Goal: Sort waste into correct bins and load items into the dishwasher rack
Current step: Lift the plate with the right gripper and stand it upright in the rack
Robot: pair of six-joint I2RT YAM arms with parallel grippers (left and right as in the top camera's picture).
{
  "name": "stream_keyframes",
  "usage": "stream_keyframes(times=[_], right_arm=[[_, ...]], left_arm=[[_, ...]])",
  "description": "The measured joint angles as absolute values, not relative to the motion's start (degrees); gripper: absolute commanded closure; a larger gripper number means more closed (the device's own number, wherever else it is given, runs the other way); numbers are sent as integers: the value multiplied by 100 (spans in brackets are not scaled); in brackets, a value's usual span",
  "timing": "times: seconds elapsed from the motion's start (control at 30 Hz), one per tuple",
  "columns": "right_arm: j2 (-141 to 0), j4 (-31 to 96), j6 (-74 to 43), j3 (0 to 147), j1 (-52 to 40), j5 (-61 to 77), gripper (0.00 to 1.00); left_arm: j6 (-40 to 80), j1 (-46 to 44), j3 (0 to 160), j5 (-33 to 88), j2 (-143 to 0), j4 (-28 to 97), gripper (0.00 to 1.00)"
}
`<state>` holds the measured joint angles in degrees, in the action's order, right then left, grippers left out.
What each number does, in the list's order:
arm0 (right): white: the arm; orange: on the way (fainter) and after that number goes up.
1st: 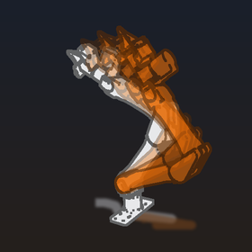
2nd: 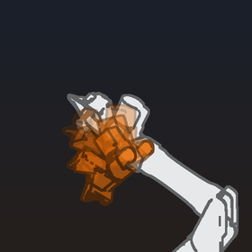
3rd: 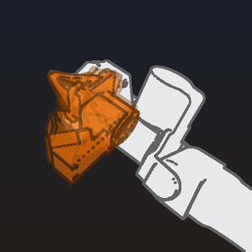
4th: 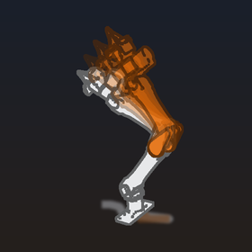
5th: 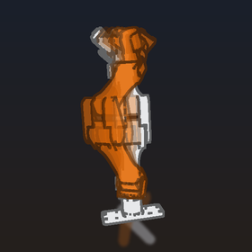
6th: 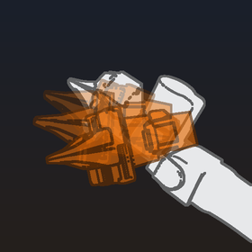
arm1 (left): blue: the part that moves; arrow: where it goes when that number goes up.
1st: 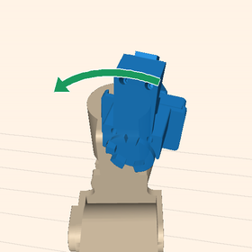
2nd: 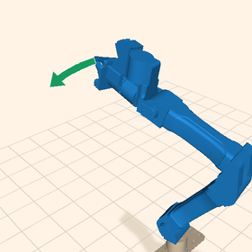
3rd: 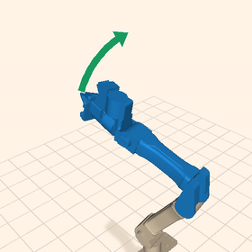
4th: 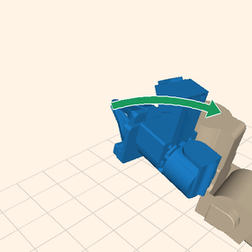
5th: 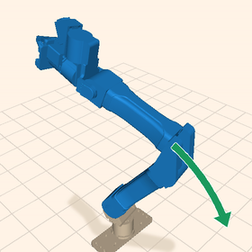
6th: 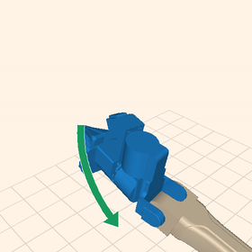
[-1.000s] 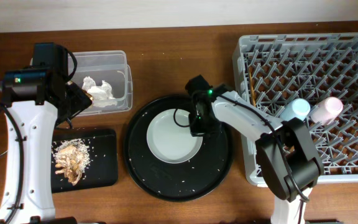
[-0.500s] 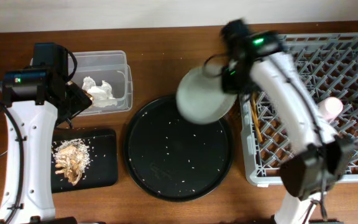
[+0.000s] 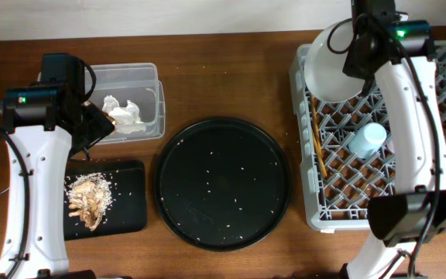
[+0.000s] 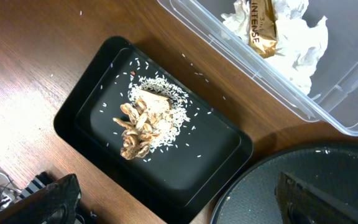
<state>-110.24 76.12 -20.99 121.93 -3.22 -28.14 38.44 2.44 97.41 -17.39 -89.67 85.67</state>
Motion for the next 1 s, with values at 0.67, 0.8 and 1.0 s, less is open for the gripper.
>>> stream_keyframes(times=[0.67,0.8,1.0], right_arm=[[-12097,7133,-2095,12151,-674,-3610,96],[-12158,7131,-2099,12105,-777,-3741,92],[-12156,7435,-2091,12105,-805,-3616,92]], left_arm=[[3844,244,9741,-1739,-8967,8569,0],[3844,244,9741,-1739,-8967,8567,1],[3844,244,9741,-1739,-8967,8567,0]])
